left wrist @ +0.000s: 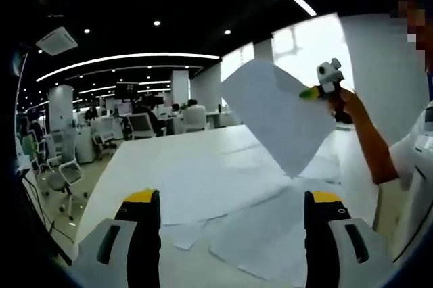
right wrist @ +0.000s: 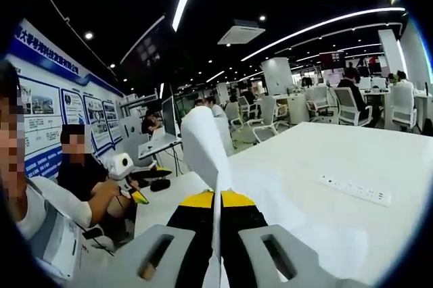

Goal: Organize the stack of printing papers by aligning and flattening the scattered papers on the table

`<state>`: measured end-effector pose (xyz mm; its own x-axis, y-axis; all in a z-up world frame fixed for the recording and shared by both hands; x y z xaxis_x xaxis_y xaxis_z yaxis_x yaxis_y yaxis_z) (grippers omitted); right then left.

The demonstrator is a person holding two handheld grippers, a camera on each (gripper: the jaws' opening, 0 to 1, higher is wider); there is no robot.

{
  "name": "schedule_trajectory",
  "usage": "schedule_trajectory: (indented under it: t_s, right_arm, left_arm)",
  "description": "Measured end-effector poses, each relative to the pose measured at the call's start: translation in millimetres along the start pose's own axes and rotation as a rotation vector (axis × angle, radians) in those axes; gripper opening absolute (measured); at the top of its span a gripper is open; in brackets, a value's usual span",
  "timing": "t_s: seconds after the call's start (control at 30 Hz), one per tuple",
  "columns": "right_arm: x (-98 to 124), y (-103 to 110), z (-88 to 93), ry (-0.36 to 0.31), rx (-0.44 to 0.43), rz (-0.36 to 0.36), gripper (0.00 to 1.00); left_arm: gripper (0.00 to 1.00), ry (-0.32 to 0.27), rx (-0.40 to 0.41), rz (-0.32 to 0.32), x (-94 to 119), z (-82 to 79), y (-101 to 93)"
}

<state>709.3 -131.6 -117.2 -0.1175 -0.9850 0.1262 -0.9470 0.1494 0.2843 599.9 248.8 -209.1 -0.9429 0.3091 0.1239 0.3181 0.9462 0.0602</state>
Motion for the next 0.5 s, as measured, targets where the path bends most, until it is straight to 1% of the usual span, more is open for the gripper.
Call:
schedule_trajectory:
  t_s: [0.3, 0.5]
  right_arm:
    - [3, -2, -2.9, -0.011, -0.002, 0.004, 0.0]
    - [3, -3, -2.4, -0.014, -0.003, 0.013, 0.0]
  left_arm:
    - [0.89, -0.007, -0.006, 0.019, -9, -4.5, -2.0]
    - [0.89, -0.014, -0.007, 0.043, -20, -8.6, -3.2]
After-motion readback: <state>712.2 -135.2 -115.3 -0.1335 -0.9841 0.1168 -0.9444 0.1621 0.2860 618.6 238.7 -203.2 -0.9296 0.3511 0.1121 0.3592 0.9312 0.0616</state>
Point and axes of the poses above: the point that each gripper's makers call its tool centre point, and the gripper's own axes: x roughly backward along the fingers, y roughly to its left, z roughly out of its underside, the point moved 9 cm from there along x, roughly backward along the fingers, and after that the axes turned 15 degrees about -z, right-handed, at the moved point
